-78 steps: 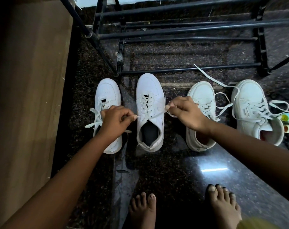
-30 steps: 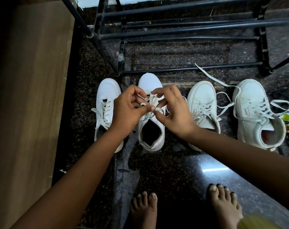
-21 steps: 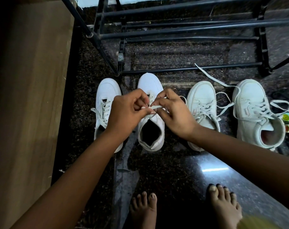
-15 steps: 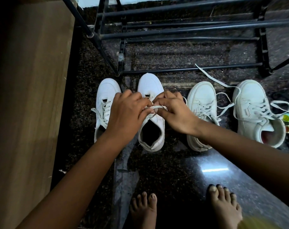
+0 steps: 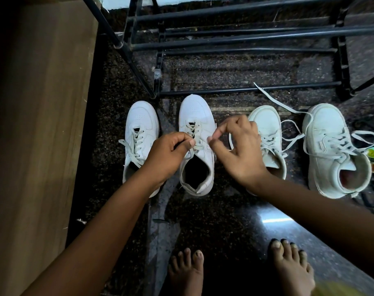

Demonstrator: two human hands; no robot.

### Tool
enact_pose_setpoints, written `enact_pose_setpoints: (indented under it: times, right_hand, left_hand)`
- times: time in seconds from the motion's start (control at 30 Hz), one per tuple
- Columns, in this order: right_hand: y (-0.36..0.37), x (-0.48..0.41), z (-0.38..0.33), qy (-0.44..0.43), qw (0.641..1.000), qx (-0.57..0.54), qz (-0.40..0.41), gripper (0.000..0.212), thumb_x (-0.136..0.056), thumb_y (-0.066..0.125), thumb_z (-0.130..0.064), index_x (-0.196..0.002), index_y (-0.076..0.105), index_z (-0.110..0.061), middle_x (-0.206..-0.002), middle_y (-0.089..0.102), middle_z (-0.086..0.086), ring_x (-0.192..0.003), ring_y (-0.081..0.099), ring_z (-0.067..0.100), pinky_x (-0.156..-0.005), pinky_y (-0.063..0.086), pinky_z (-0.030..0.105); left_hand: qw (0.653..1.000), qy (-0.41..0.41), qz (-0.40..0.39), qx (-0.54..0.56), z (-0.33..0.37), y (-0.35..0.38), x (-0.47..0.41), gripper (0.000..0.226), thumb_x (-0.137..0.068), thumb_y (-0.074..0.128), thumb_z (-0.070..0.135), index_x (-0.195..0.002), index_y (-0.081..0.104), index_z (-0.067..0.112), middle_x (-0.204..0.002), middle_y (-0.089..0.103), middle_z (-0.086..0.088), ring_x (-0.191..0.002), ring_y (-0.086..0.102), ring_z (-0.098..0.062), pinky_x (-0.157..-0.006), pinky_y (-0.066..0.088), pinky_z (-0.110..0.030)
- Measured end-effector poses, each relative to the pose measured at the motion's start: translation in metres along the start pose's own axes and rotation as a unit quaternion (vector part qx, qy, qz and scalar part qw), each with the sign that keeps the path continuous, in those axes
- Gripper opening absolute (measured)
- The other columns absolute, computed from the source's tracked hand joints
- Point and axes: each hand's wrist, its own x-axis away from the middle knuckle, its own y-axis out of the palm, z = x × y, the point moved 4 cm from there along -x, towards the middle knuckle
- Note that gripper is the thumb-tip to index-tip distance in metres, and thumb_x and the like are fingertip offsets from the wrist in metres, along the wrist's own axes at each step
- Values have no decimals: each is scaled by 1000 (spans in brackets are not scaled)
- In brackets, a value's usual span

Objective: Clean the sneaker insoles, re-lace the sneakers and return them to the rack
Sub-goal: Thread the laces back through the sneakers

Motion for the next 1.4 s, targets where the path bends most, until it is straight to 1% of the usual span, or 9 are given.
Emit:
enact_pose_setpoints:
  times: [0.13, 0.33, 0.43, 0.53, 0.6, 0.77, 0.9, 1.2, 1.4]
  right_hand:
    - [16, 11, -1, 3, 997, -35, -74, 31, -72, 42, -68, -77, 52, -40, -90, 45, -19, -99, 44, 16, -89, 38, 43]
    - [15, 0, 3, -12, 996, -32, -79, 17, -82, 47, -55, -78, 54, -40, -91, 45, -17, -101, 40, 16, -84, 33, 38]
    - [11, -4, 7, -7, 997, -9, -71, 12, -82, 51, -46, -77, 56, -37, -90, 44, -16, -101, 37, 16, -84, 30, 37]
    - [7, -7, 15, 16, 998, 5, -59, 14, -86, 57, -37, -75, 61, -29, -96, 49, -10, -100, 34, 15, -79, 24, 34]
    - [4, -8, 22, 37, 997, 14, -61, 16, -85, 55, -36, -74, 61, -26, -97, 48, -10, -99, 30, 12, -76, 19, 32]
    - [-5, -10, 37, 92, 994, 37, -55, 21, -89, 58, -24, -67, 56, -24, -98, 48, -8, -100, 31, 14, -79, 18, 33]
    - [-12, -11, 46, 115, 990, 67, -50, 22, -89, 56, -22, -66, 54, -21, -96, 46, -9, -98, 27, 13, -80, 16, 33]
    - [-21, -7, 69, 136, 981, 132, -46, 17, -89, 54, -23, -73, 60, -21, -98, 44, -11, -97, 20, 9, -81, 12, 32]
    - [-22, -4, 78, 147, 971, 175, -67, 17, -89, 55, -28, -72, 58, -27, -101, 42, -12, -111, 28, 20, -82, 14, 34]
  left_hand:
    - [1000, 4, -9, 15, 3, 1, 1, 22, -95, 53, 15, -76, 64, 17, -73, 62, 5, -75, 55, -9, -76, 45, -33]
    - [998, 58, -15, -19, 11, -8, -2, 5, -86, 67, 14, -83, 71, 13, -75, 65, 4, -71, 59, -13, -71, 48, -33]
    - [990, 100, -1, -98, 12, -20, -9, 11, -74, 78, 21, -84, 75, 22, -74, 64, 10, -63, 53, 1, -62, 42, -20]
    - [970, 141, 7, -197, 7, -32, -14, 11, -69, 79, 35, -79, 75, 31, -70, 60, 14, -71, 52, 0, -72, 40, -29]
    - [951, 149, 24, -269, 3, -39, -15, 10, -70, 78, 38, -79, 74, 34, -71, 59, 16, -80, 54, -11, -81, 36, -38]
    - [904, 156, 69, -392, -6, -51, -14, 4, -74, 75, 36, -77, 73, 34, -73, 59, 10, -85, 52, -14, -82, 26, -36]
    - [880, 148, 88, -442, -17, -54, -14, 4, -76, 74, 36, -75, 72, 32, -72, 57, 13, -84, 51, -13, -77, 19, -31]
    - [827, 70, 117, -545, -41, -60, -18, 9, -83, 67, 36, -77, 70, 32, -80, 63, 10, -90, 51, -15, -77, 18, -34]
    - [798, 13, 130, -589, -50, -62, -22, 13, -86, 60, 32, -78, 70, 31, -86, 63, 10, -94, 49, -14, -81, 17, -35]
